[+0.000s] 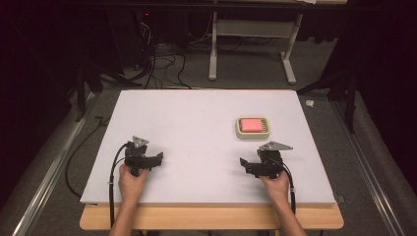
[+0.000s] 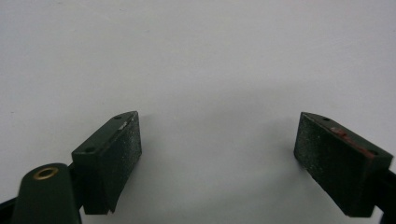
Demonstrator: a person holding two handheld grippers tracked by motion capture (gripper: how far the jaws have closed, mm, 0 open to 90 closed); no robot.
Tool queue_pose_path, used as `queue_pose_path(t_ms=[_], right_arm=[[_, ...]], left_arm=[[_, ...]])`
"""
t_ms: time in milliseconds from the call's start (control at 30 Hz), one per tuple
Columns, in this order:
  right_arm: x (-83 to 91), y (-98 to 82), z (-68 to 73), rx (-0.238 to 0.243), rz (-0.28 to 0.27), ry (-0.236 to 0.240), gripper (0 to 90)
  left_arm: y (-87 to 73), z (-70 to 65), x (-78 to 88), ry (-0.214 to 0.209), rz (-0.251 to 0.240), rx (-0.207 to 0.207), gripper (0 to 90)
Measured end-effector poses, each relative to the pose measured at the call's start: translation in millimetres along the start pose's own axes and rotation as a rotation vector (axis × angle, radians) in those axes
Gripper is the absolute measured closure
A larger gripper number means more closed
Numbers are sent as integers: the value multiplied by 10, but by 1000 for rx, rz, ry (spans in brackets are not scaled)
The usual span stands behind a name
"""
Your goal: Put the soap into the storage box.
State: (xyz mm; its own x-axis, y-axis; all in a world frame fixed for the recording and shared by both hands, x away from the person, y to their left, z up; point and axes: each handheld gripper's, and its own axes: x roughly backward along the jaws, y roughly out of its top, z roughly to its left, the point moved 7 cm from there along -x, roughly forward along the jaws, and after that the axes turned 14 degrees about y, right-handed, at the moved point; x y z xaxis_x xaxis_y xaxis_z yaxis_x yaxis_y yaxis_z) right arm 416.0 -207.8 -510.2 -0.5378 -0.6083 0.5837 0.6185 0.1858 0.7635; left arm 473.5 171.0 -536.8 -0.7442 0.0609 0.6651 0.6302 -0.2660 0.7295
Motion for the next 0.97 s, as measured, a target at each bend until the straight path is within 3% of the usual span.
queue_pose_path(t_ms=[333,533,667,800,967], right_arm=[[-102,-31,-30,5,29,-21,194],[-190,-103,-56,16,78,-49,190],[-207,-103,-49,34,92,-66,187],[-238,-115,-18,82,120,-102,174],[-236,-118,-24,74,119,-95,172]], left_arm=[[0,0,0,0,0,0,153],[0,0,0,0,0,0,153],[2,-1,-2,0,-1,3,153],[1,-2,-2,0,-2,4,153],[1,-2,-2,0,-1,3,153]])
